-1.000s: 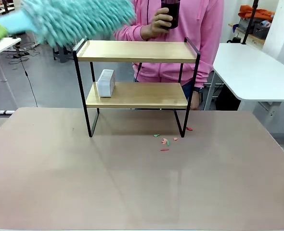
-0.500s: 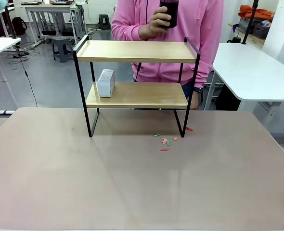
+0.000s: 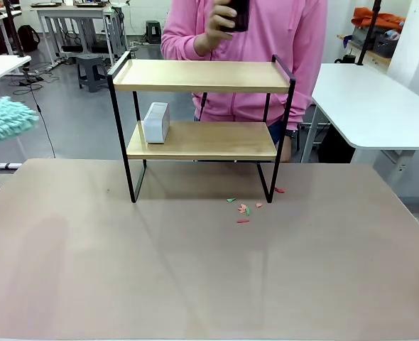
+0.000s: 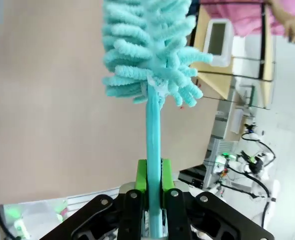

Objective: Clean the shelf.
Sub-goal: Clean the remaining tier of the Shelf with the Duster once objects are removed, then hand the Duster back to the human.

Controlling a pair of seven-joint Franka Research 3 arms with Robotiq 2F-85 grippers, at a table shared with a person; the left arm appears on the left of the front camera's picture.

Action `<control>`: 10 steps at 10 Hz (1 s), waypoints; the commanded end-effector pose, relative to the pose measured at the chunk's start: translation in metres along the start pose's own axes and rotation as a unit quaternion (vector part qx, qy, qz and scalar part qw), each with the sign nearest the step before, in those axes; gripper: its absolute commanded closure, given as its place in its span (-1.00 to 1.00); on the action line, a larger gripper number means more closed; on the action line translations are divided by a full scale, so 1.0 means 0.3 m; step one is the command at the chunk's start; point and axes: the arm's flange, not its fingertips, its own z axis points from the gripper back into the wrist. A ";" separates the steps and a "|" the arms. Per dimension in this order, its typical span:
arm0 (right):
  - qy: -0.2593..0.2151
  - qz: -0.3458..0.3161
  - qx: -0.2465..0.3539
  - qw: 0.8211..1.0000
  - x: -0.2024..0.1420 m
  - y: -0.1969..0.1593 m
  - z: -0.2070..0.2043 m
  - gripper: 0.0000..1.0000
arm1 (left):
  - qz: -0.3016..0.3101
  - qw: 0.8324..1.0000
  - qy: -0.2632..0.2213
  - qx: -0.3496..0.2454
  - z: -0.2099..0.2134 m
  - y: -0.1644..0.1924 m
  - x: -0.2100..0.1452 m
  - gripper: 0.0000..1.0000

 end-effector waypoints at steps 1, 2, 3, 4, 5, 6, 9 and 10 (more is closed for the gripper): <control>-0.011 0.013 0.013 1.000 0.006 0.005 -0.005 -1.00 | -0.013 1.000 -0.027 0.009 0.110 -0.081 -0.115 0.75; -0.011 0.013 0.013 1.000 0.006 0.005 -0.005 -1.00 | -0.013 1.000 -0.027 0.009 0.110 -0.081 -0.115 0.75; -0.011 0.013 0.013 1.000 0.006 0.005 -0.005 -1.00 | -0.013 1.000 -0.027 0.009 0.110 -0.081 -0.115 0.75; -0.011 0.013 0.013 1.000 0.006 0.005 -0.005 -1.00 | -0.013 1.000 -0.027 0.009 0.110 -0.081 -0.115 0.75; -0.011 0.013 0.013 1.000 0.006 0.005 -0.005 -1.00 | -0.013 1.000 -0.027 0.009 0.110 -0.081 -0.115 0.75; -0.011 0.013 0.013 1.000 0.006 0.005 -0.005 -1.00 | -0.013 1.000 -0.027 0.009 0.110 -0.081 -0.115 0.75; -0.011 0.013 0.013 1.000 0.006 0.005 -0.005 -1.00 | -0.013 1.000 -0.027 0.009 0.110 -0.081 -0.115 0.75; -0.011 0.013 0.013 1.000 0.006 0.005 -0.005 -1.00 | -0.013 1.000 -0.027 0.009 0.110 -0.081 -0.115 0.75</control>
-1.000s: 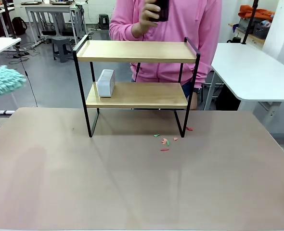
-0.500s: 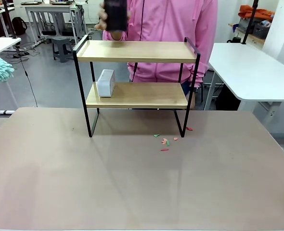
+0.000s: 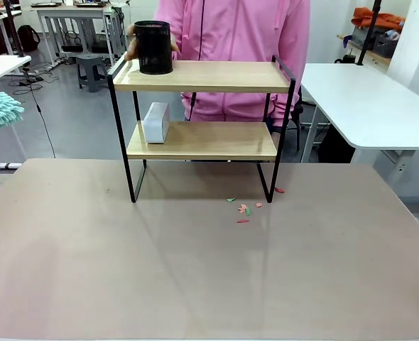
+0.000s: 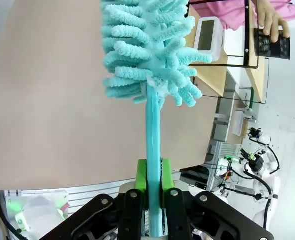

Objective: Clean the shelf.
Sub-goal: Hand the Duster back to the human.

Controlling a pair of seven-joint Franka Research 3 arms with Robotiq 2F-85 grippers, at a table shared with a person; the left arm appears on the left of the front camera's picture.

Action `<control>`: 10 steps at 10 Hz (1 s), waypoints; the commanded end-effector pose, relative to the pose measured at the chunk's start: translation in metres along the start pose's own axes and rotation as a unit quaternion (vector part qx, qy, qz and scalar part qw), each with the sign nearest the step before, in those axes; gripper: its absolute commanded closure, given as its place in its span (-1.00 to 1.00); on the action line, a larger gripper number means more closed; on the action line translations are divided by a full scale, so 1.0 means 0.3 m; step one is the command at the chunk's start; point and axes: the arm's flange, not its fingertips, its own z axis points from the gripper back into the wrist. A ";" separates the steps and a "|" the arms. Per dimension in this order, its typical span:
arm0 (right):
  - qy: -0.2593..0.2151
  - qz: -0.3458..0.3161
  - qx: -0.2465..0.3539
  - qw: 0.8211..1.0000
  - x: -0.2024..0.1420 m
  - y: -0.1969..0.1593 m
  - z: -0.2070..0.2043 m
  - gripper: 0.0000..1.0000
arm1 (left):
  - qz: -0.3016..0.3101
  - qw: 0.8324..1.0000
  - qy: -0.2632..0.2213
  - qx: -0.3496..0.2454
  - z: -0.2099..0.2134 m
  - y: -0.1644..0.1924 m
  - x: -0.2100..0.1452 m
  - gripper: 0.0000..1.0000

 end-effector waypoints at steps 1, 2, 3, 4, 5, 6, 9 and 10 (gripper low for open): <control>-0.011 0.012 0.013 1.000 0.006 0.005 -0.006 -1.00 | 0.001 1.000 -0.005 0.004 0.000 -0.009 -0.005 0.75; -0.011 0.012 0.013 1.000 0.006 0.005 -0.006 -1.00 | 0.001 1.000 -0.005 0.004 0.000 -0.009 -0.005 0.75; 0.000 0.000 0.000 1.000 0.000 0.000 0.000 -1.00 | 0.000 1.000 0.000 0.000 0.000 0.000 0.000 0.75; -0.047 0.010 -0.024 0.999 0.022 0.038 0.035 -1.00 | -0.029 0.999 0.011 -0.040 0.014 -0.049 -0.015 0.75; -0.081 0.043 0.040 0.995 0.048 0.136 0.100 -1.00 | -0.063 0.993 -0.006 -0.097 0.062 -0.118 -0.033 0.75; -0.115 0.089 0.074 0.987 0.064 0.244 0.170 -1.00 | -0.105 0.983 -0.034 -0.150 0.121 -0.186 -0.077 0.75; -0.013 0.211 0.233 0.949 -0.015 0.526 0.157 -1.00 | -0.284 0.900 0.041 -0.327 0.217 -0.303 -0.282 0.75; 0.034 0.223 0.241 0.944 -0.073 0.589 0.076 -1.00 | -0.331 0.873 0.135 -0.331 0.165 -0.340 -0.327 0.75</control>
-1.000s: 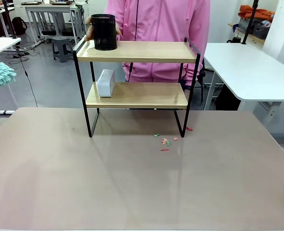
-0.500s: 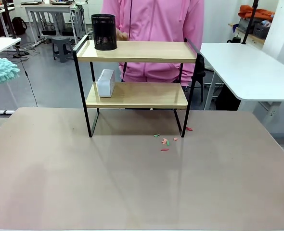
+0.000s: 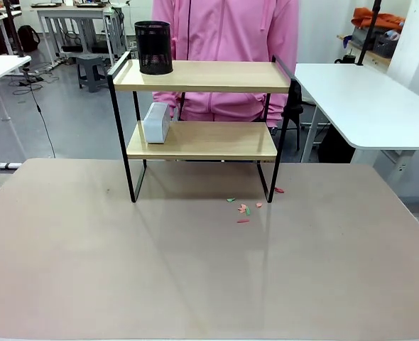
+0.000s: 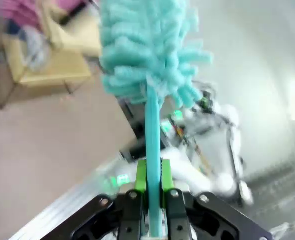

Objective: Clean the shelf.
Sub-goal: Hand the Duster back to the human.

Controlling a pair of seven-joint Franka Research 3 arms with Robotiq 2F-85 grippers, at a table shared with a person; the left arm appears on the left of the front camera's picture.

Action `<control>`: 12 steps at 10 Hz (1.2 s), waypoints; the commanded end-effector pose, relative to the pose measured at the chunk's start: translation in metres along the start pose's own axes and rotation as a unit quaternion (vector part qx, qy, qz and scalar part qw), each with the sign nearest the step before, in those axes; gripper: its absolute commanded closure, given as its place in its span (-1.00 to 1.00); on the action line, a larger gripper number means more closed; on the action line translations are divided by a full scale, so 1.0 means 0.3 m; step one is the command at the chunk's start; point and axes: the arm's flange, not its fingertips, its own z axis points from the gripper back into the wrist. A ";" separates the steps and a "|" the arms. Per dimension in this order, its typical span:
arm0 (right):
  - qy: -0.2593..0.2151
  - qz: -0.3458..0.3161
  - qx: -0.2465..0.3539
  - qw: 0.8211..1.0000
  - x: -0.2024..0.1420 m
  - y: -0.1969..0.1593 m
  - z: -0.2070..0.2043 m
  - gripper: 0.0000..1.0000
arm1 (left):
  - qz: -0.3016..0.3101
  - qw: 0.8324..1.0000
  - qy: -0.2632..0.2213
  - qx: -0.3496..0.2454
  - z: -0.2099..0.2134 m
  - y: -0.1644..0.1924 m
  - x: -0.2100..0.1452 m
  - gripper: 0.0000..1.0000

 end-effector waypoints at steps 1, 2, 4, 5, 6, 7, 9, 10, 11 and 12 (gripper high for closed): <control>0.076 0.009 0.048 0.996 -0.089 0.006 -0.207 -1.00 | -0.045 0.974 0.203 -0.090 -0.149 0.055 -0.030 0.75; 0.108 0.011 0.076 0.991 -0.163 0.042 -0.318 -1.00 | -0.047 0.950 0.300 -0.078 -0.250 0.061 -0.047 0.75; 0.183 0.047 0.066 0.980 -0.328 0.050 -0.384 -1.00 | -0.041 0.907 0.420 0.011 -0.414 0.100 -0.107 0.75; 0.136 0.000 0.076 0.988 -0.178 0.038 -0.339 -1.00 | -0.023 0.903 0.426 0.055 -0.390 0.145 -0.108 0.75; 0.136 0.000 0.076 0.988 -0.178 0.038 -0.339 -1.00 | 0.016 0.943 0.329 -0.047 -0.411 0.078 -0.131 0.75; 0.136 0.000 0.076 0.988 -0.178 0.038 -0.339 -1.00 | 0.016 0.943 0.329 -0.047 -0.411 0.078 -0.131 0.75; 0.174 -0.006 0.090 0.981 -0.199 -0.001 -0.450 -1.00 | 0.014 0.926 0.378 -0.012 -0.452 0.118 -0.133 0.75; 0.187 0.001 0.130 0.974 -0.179 -0.030 -0.541 -1.00 | -0.010 0.896 0.440 -0.061 -0.532 0.116 -0.155 0.75; 0.184 -0.001 0.115 0.976 -0.163 -0.064 -0.615 -1.00 | -0.022 0.867 0.494 -0.066 -0.591 0.112 -0.180 0.75; 0.190 -0.015 0.134 0.972 -0.162 -0.084 -0.685 -1.00 | -0.021 0.843 0.534 -0.067 -0.641 0.121 -0.213 0.75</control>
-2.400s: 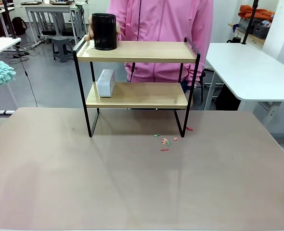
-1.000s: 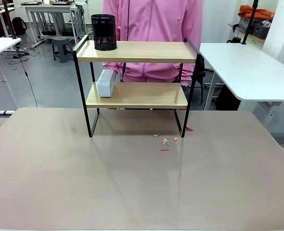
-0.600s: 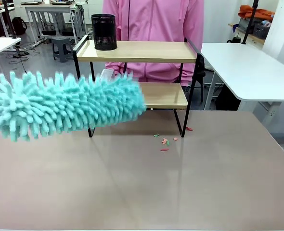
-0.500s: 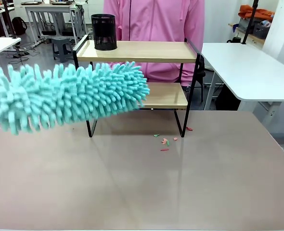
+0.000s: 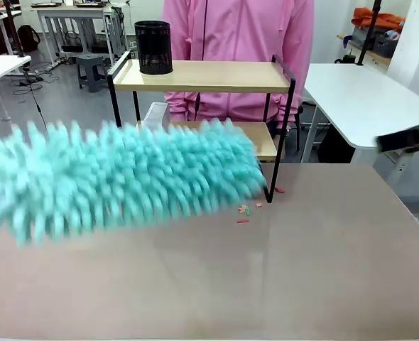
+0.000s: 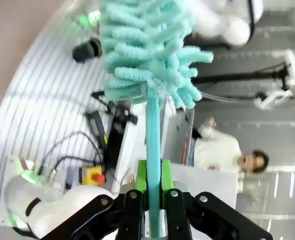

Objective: Clean the shelf.
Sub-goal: Hand the Duster back to the human.

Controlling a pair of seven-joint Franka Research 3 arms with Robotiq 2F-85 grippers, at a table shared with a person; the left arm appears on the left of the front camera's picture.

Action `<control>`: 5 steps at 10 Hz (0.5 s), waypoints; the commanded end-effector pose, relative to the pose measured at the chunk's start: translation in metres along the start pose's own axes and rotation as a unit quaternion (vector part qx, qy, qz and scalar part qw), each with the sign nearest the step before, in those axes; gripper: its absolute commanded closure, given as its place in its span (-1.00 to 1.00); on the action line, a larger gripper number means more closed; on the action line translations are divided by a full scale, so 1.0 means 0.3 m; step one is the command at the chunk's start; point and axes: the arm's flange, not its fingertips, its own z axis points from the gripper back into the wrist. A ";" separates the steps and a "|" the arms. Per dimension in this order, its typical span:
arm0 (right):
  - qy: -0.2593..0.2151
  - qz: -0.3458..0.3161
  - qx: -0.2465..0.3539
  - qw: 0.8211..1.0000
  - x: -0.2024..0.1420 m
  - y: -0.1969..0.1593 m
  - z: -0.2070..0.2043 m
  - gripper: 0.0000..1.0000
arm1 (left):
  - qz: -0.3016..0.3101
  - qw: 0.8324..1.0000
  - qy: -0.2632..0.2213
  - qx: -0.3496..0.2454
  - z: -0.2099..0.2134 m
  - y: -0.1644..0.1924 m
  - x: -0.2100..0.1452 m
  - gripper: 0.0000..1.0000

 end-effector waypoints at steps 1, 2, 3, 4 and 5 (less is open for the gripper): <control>0.010 -0.005 0.042 0.999 0.057 -0.075 -0.118 -1.00 | -0.011 0.996 0.087 -0.011 -0.051 0.040 0.041 0.75; 0.026 -0.027 0.046 0.998 0.056 -0.092 -0.191 -1.00 | -0.013 0.994 0.104 -0.016 -0.086 0.059 0.072 0.75; 0.065 -0.037 0.063 0.995 0.042 -0.101 -0.278 -1.00 | -0.021 0.994 0.107 -0.011 -0.112 0.064 0.112 0.75; 0.113 -0.043 0.081 0.989 0.019 -0.113 -0.376 -1.00 | -0.042 0.995 0.096 0.006 -0.127 0.065 0.149 0.75; 0.148 -0.044 0.096 0.983 -0.001 -0.134 -0.451 -1.00 | -0.062 0.993 0.102 -0.012 -0.133 0.059 0.166 0.75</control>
